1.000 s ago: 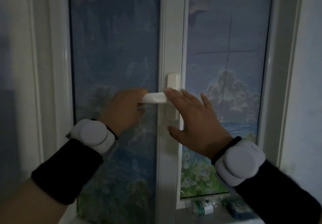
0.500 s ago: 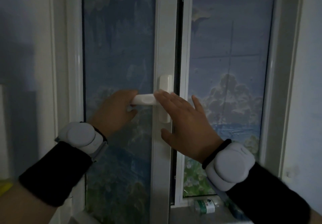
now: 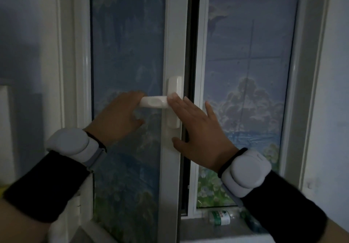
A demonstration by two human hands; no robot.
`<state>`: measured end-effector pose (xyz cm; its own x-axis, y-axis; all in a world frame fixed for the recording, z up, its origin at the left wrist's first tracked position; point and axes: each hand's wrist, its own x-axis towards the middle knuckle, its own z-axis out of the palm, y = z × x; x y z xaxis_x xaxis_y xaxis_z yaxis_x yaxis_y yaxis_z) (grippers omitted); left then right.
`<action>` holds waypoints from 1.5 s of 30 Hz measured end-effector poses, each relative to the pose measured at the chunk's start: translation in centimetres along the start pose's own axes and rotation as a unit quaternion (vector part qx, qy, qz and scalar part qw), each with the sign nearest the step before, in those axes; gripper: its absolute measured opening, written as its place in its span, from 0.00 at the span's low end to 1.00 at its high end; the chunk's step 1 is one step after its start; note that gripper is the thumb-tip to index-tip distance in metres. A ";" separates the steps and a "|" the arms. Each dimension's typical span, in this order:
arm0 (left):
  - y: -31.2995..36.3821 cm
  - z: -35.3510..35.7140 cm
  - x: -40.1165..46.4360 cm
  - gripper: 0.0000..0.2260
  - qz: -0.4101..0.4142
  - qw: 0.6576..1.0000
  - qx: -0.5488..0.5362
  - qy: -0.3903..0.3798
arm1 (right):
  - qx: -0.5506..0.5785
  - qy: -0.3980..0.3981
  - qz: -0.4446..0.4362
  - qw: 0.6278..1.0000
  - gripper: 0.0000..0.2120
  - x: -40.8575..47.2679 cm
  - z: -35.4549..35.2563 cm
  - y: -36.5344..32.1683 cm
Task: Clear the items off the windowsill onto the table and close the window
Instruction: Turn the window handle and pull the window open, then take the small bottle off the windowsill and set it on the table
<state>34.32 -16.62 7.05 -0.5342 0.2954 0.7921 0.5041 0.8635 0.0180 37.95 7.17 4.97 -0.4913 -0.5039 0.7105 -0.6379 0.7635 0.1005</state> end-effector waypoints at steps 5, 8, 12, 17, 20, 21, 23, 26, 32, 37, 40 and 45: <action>1.7 -0.9 -1.4 0.35 0.009 0.999 -0.040 -0.029 | 0.000 -0.027 0.006 1.000 0.42 -1.9 -0.2 1.6; 2.9 -1.5 -2.0 0.30 0.023 0.998 -0.050 -0.020 | -0.012 -0.035 0.011 0.999 0.41 -3.1 -0.2 2.8; 5.4 -0.9 -2.4 0.29 0.079 0.996 0.034 -0.010 | -0.015 -0.051 0.031 0.998 0.41 -5.5 -0.6 4.8; 9.3 1.8 -3.1 0.39 0.103 0.984 0.142 -0.042 | -0.028 -0.087 0.062 0.994 0.42 -9.3 -0.7 7.2; 11.5 4.2 -3.4 0.42 0.124 0.972 0.193 -0.052 | -0.031 -0.100 0.085 0.991 0.42 -11.8 -0.6 8.6; 12.1 5.1 -3.5 0.43 0.132 0.970 0.197 -0.060 | -0.032 -0.104 0.094 0.990 0.42 -12.5 -0.4 9.1; 13.4 7.3 -4.0 0.45 0.143 0.972 0.167 -0.086 | -0.042 -0.117 0.110 0.986 0.43 -14.2 -0.2 10.1; 15.0 10.9 -4.6 0.47 0.144 0.976 0.096 -0.134 | -0.043 -0.141 0.136 0.980 0.42 -16.4 0.4 11.7; 16.5 17.7 -5.8 0.47 0.102 0.970 0.028 -0.220 | -0.031 -0.162 0.193 0.967 0.42 -20.2 2.6 15.3; 16.7 24.3 -7.0 0.47 0.073 0.957 0.023 -0.281 | -0.035 -0.202 0.225 0.952 0.40 -23.1 6.4 18.0; 16.4 28.5 -7.5 0.48 0.060 0.951 0.019 -0.304 | -0.044 -0.226 0.246 0.942 0.41 -24.7 8.6 19.8; 15.7 36.8 -7.8 0.48 0.033 0.938 -0.019 -0.344 | -0.042 -0.276 0.273 0.921 0.41 -26.9 12.7 24.4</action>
<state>21.43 9.74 -21.30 -0.8056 0.5535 0.2113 0.5688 0.8223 0.0147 28.10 34.24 -20.57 -0.9663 -0.1460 0.2120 -0.1695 0.9807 -0.0971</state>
